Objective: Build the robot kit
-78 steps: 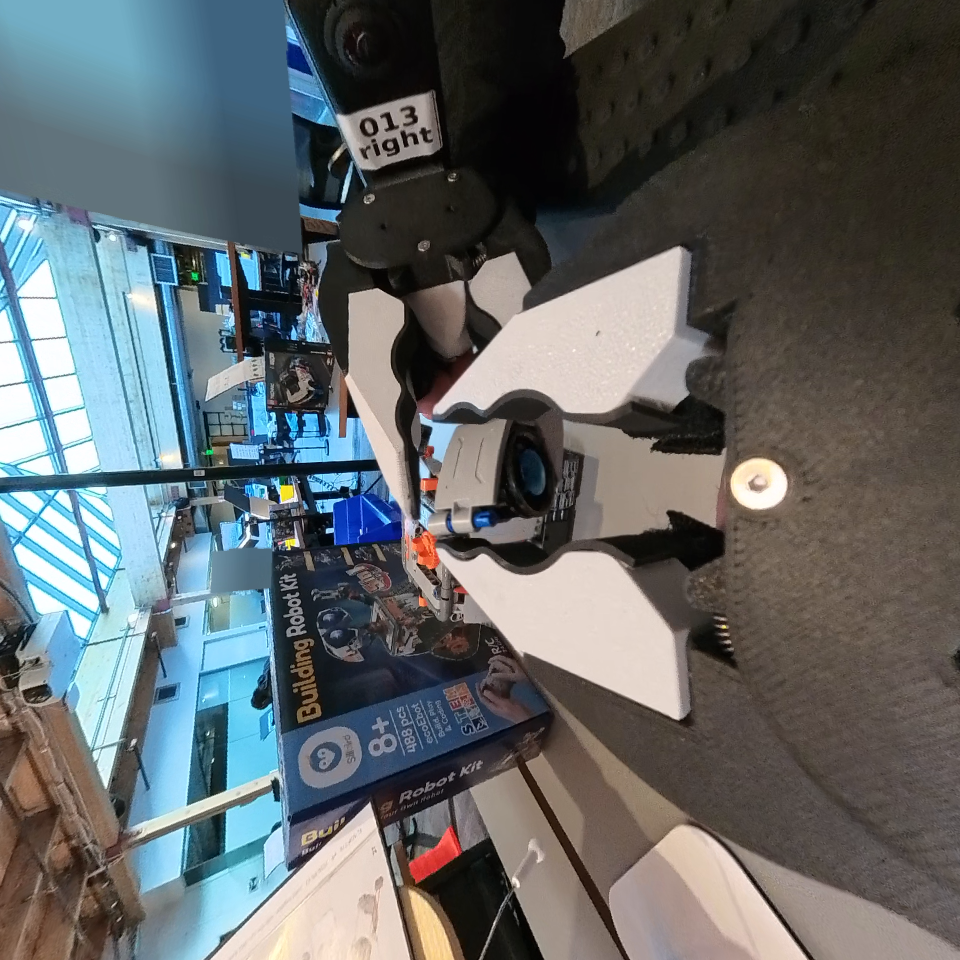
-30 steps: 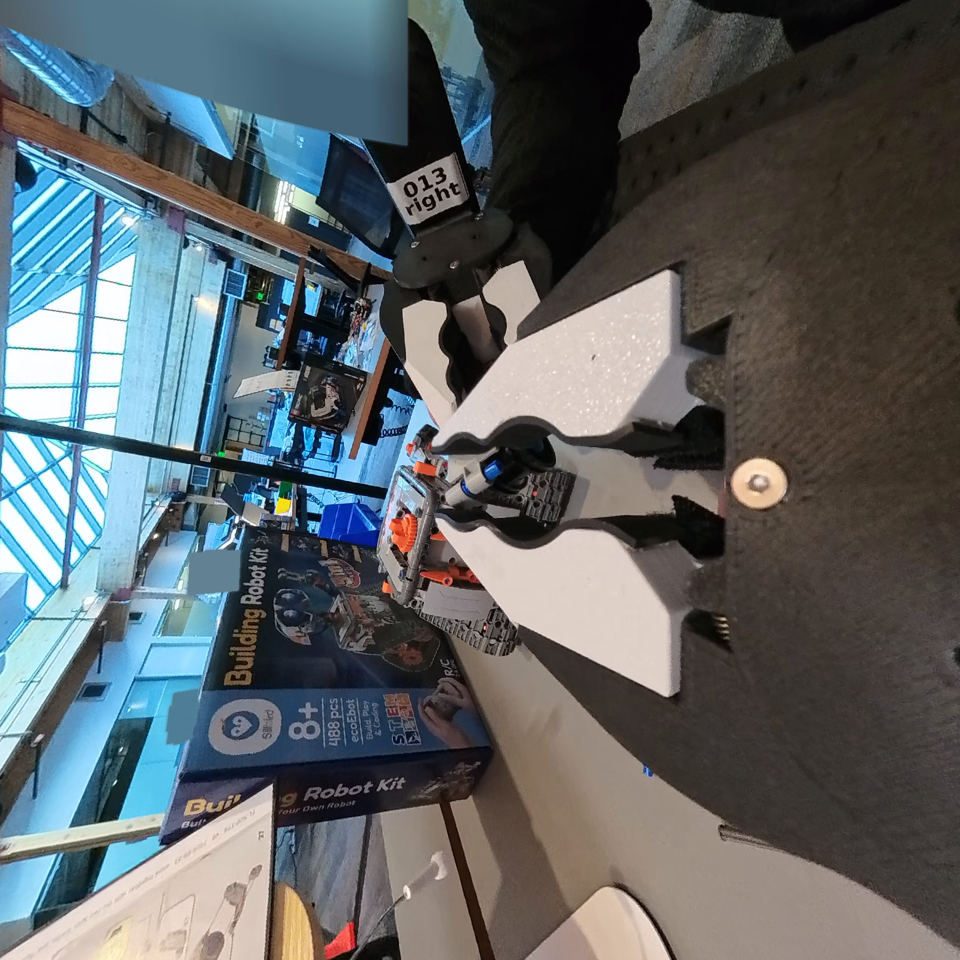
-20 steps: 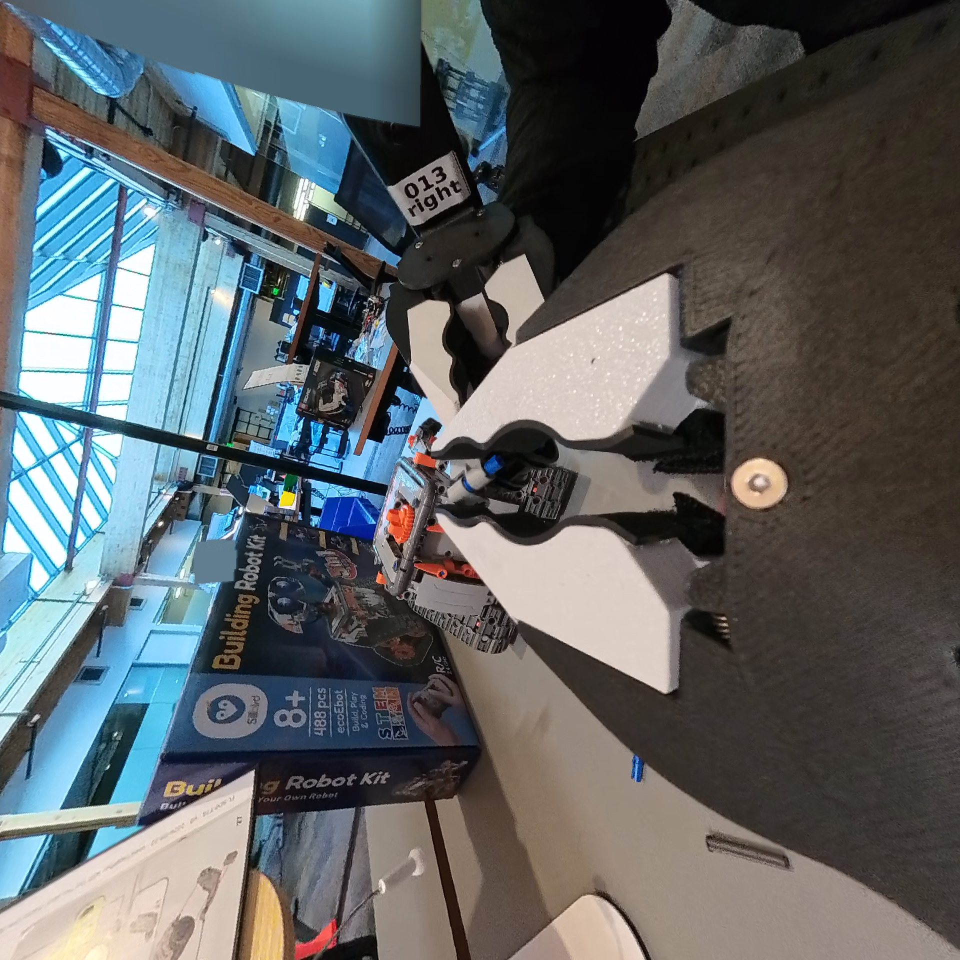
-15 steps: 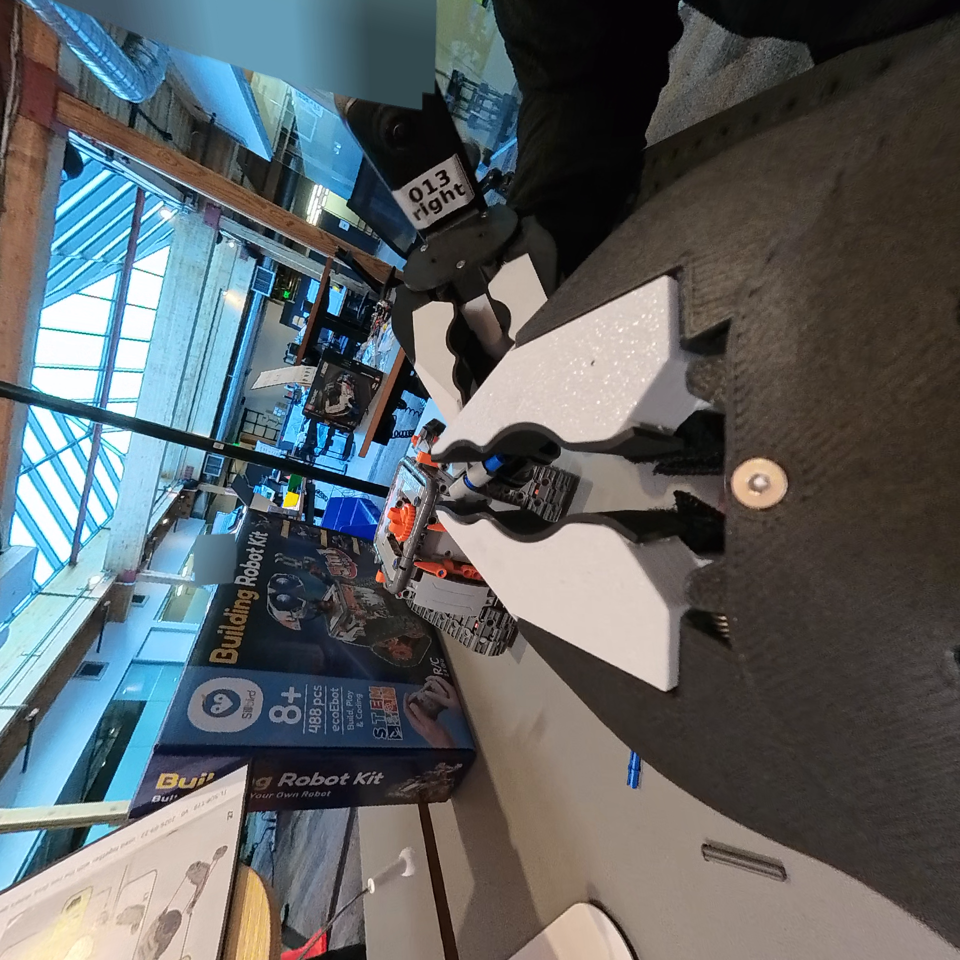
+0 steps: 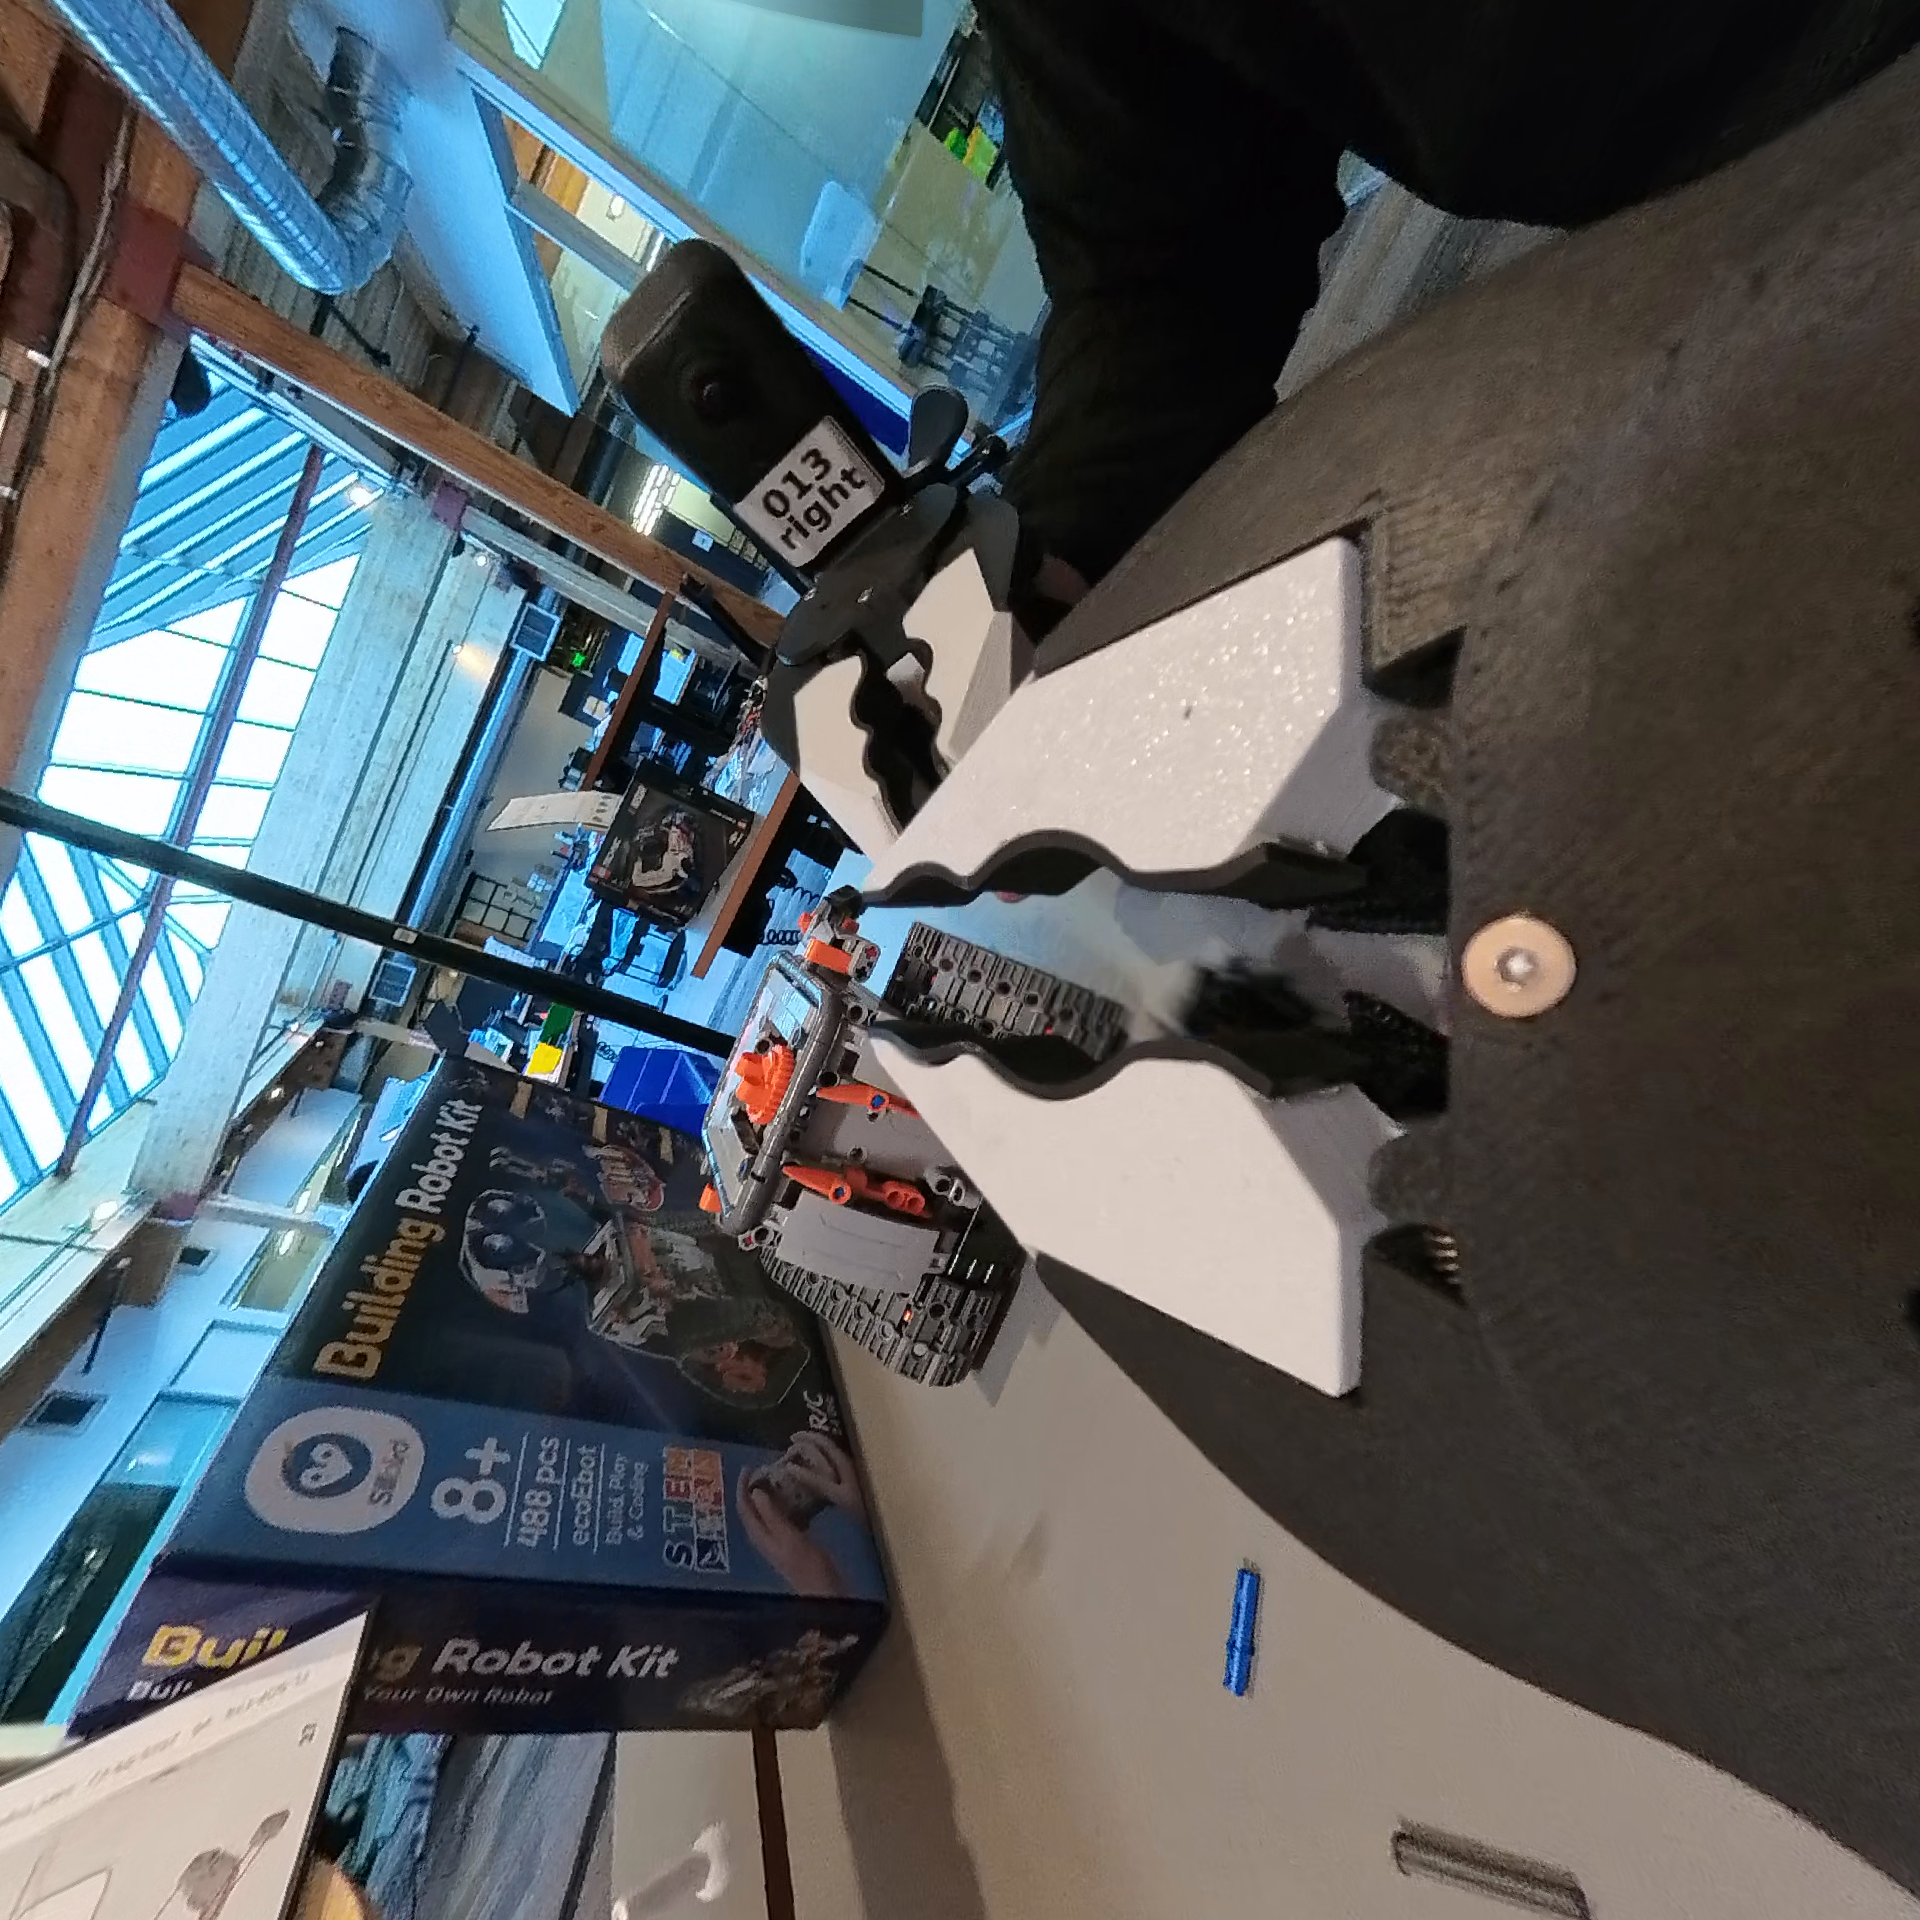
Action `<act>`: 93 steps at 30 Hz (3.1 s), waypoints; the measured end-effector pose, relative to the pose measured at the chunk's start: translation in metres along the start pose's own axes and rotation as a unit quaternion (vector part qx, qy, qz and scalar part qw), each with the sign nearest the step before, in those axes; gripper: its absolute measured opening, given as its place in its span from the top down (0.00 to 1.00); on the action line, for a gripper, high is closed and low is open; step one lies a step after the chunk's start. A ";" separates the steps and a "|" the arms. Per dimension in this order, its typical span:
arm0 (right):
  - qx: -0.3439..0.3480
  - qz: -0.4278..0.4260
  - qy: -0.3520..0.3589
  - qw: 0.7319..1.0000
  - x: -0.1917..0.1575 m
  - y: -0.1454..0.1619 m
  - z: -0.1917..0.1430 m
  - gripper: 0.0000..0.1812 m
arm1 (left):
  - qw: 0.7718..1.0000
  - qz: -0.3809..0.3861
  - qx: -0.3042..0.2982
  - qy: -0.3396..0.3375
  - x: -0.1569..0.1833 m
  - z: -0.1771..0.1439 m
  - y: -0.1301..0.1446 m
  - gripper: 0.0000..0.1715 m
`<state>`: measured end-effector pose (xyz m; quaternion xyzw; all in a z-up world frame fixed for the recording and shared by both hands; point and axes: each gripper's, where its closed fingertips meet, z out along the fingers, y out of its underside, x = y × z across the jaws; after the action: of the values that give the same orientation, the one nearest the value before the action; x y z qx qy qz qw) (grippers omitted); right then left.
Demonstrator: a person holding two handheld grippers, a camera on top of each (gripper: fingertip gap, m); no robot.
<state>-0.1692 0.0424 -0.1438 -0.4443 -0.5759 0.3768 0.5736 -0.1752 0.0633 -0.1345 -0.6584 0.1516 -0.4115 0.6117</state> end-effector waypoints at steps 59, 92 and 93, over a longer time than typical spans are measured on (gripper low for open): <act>-0.188 -0.019 -0.063 0.980 -0.006 0.044 0.016 0.80 | 0.944 0.236 -0.229 -0.020 -0.001 -0.025 0.043 0.81; -0.014 -0.195 0.050 0.979 0.011 -0.024 -0.007 0.85 | 0.666 0.714 -0.065 -0.206 0.036 -0.007 -0.011 0.86; -0.011 -0.197 0.051 0.979 0.011 -0.025 -0.007 0.85 | 0.665 0.715 -0.061 -0.207 0.037 -0.007 -0.012 0.86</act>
<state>-0.1632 0.0442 -0.1166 -0.3470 -0.6262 0.2264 0.6605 -0.1609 0.0352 -0.1107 -0.4522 0.4701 0.3097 0.6918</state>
